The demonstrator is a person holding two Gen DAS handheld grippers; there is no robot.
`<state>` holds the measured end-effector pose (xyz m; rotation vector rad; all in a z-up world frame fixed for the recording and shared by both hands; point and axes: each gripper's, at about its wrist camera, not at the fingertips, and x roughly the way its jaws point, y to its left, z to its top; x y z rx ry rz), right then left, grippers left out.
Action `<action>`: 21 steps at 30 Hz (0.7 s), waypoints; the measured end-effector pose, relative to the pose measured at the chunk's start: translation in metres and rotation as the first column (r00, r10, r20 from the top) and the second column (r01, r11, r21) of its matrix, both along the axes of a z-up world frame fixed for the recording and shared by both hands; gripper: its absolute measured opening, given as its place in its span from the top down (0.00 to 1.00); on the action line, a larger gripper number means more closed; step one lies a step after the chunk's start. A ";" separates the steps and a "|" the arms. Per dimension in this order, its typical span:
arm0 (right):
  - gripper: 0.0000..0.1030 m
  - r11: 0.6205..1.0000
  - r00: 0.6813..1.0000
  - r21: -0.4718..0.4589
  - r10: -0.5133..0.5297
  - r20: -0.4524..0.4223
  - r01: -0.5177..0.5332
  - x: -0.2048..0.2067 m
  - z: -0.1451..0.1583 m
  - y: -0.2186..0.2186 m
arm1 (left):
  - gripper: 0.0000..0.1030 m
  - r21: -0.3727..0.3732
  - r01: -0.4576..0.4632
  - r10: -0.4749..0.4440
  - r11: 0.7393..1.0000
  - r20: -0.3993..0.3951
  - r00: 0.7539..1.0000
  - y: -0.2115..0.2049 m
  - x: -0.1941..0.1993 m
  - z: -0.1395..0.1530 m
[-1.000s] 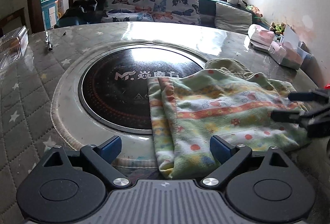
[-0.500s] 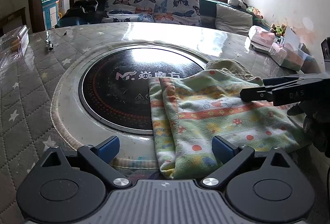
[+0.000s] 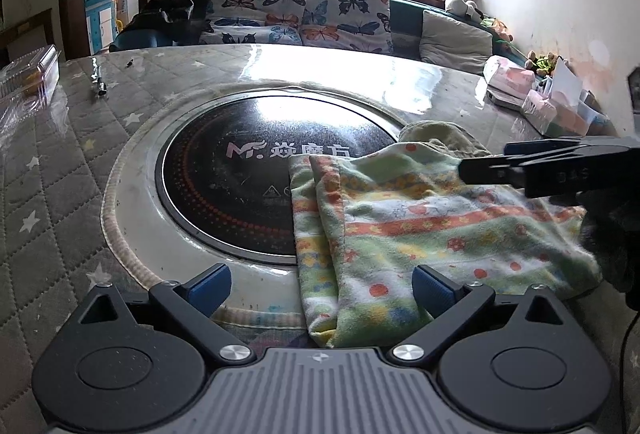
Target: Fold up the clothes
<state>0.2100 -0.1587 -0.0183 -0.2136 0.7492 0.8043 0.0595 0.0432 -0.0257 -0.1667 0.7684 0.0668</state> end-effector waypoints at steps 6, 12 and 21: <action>0.00 0.997 1.000 -0.073 -0.019 0.013 0.020 0.008 -0.007 0.023 | 0.04 -0.006 -0.007 0.007 1.000 -0.006 1.000 0.002 -0.003 -0.001; 0.00 0.989 0.997 -0.127 -0.069 0.038 0.074 0.018 -0.006 0.043 | 0.04 -0.011 -0.011 0.011 1.000 -0.006 1.000 0.002 -0.005 -0.001; 0.00 0.982 0.994 -0.161 -0.092 0.061 0.101 0.020 -0.010 0.061 | 0.04 -0.019 -0.018 0.018 1.000 -0.011 1.000 0.004 -0.005 -0.001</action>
